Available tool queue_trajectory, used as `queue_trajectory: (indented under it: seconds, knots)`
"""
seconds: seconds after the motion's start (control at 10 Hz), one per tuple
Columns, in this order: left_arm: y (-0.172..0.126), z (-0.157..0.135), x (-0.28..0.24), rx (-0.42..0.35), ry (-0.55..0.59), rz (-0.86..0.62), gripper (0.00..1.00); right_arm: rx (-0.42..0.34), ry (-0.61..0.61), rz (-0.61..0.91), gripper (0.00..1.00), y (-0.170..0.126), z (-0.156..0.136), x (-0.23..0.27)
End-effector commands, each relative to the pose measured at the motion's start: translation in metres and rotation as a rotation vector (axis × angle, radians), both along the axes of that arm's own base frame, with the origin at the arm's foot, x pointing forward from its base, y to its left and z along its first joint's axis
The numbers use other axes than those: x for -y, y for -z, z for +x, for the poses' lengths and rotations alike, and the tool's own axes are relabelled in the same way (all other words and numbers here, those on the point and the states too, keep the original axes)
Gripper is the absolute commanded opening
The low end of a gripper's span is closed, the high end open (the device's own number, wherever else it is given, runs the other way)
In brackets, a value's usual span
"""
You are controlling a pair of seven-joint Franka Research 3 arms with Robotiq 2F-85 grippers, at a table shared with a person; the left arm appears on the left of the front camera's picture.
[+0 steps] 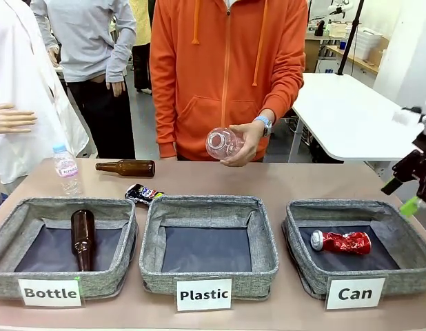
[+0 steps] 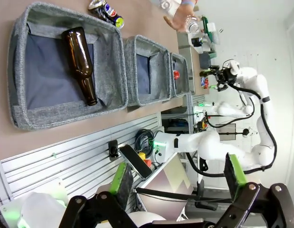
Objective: Sort the can waste into the basket.
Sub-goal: Pick up the can waste from the table and place it in the right Fabric basket.
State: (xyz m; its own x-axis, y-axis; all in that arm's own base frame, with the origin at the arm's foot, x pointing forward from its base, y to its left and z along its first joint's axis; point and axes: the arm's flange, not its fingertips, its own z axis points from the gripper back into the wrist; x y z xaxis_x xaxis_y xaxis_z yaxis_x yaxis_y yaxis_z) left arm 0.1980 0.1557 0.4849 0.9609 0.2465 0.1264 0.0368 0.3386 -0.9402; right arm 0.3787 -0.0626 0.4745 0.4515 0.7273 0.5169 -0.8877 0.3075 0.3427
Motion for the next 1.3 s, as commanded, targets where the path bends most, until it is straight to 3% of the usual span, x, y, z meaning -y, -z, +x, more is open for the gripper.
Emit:
queue_trajectory:
  seconds: [0.0, 0.1, 0.2, 0.3, 0.4, 0.6, 0.7, 0.8, 1.2]
  knots:
    - [0.001, -0.002, 0.0, -0.006, -0.006, -0.002, 1.0, -0.321, 0.645, 0.716, 1.0, -0.027, 0.021, 0.044]
    - [0.001, -0.002, 0.0, -0.006, -0.006, -0.002, 1.0, -0.507, 0.785, 0.919, 1.0, -0.028, 0.024, 0.064]
    - [0.001, -0.002, 0.0, -0.006, -0.006, -0.002, 1.0, -0.634, 0.85, 1.028, 1.0, -0.025, 0.025, 0.084]
    - [0.001, -0.002, 0.0, -0.006, -0.006, -0.002, 1.0, -0.721, 0.887, 1.139, 1.0, -0.018, 0.026, 0.107]
    - [0.001, -0.002, 0.0, -0.006, -0.006, -0.002, 1.0, -0.762, 0.93, 1.246, 1.0, -0.008, 0.025, 0.134]
    - [0.001, -0.002, 0.0, -0.006, -0.006, -0.002, 1.0, -0.784, 1.06, 1.358, 1.0, 0.009, 0.023, 0.173]
    - [0.001, -0.002, 0.0, -0.006, -0.006, -0.002, 1.0, -0.762, 1.075, 1.326, 1.0, 0.014, 0.026, 0.176]
    - [0.001, -0.002, 0.0, -0.006, -0.006, -0.002, 1.0, -0.652, 0.563, 0.725, 1.0, 0.021, 0.011, 0.167]
    - [0.001, -0.002, 0.0, -0.006, -0.006, -0.002, 1.0, -0.652, 0.563, 0.725, 1.0, 0.021, 0.011, 0.167]
